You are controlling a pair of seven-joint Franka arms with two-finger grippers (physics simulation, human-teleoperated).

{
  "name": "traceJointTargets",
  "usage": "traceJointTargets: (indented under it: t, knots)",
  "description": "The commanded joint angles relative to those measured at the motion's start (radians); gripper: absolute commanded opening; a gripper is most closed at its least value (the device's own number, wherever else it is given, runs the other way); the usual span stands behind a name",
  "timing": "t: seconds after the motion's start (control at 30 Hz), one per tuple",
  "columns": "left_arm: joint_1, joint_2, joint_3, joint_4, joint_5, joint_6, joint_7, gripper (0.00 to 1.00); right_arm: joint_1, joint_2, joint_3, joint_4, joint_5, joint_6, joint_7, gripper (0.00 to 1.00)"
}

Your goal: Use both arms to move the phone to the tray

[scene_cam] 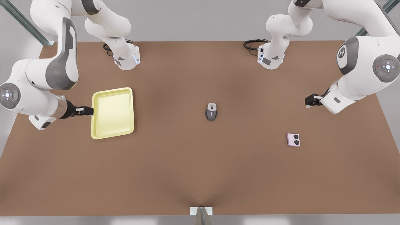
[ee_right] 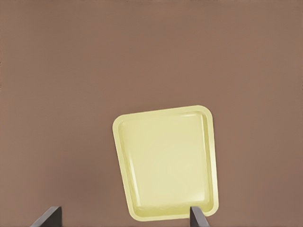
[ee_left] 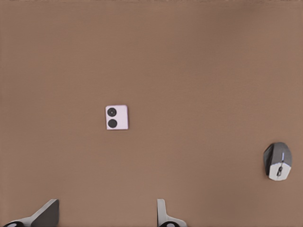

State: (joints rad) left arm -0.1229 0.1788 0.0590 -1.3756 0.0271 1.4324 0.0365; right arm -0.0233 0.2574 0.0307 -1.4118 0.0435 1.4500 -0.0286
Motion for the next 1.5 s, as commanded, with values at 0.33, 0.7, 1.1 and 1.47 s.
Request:
traceJointTargets:
  t: [0.33, 0.7, 1.1, 1.47]
  knots:
    - [0.057, 0.255, 0.01, -0.375, -0.039, 0.668, 0.135, 1.0, -0.001, 0.0, 0.0, -0.003, 0.004, 0.076, -0.011, 1.0]
    - [0.138, 0.404, 0.012, -0.385, -0.082, 0.796, 0.233, 1.0, -0.009, 0.003, 0.0, -0.006, 0.004, 0.075, -0.014, 1.0]
    - [0.138, 0.456, 0.012, -0.43, -0.068, 0.858, 0.237, 1.0, -0.018, 0.016, 0.0, -0.003, 0.006, 0.078, -0.014, 1.0]
    - [0.138, 0.492, 0.012, -0.435, -0.068, 0.879, 0.237, 1.0, -0.02, 0.016, 0.0, -0.004, 0.007, 0.076, -0.02, 1.0]
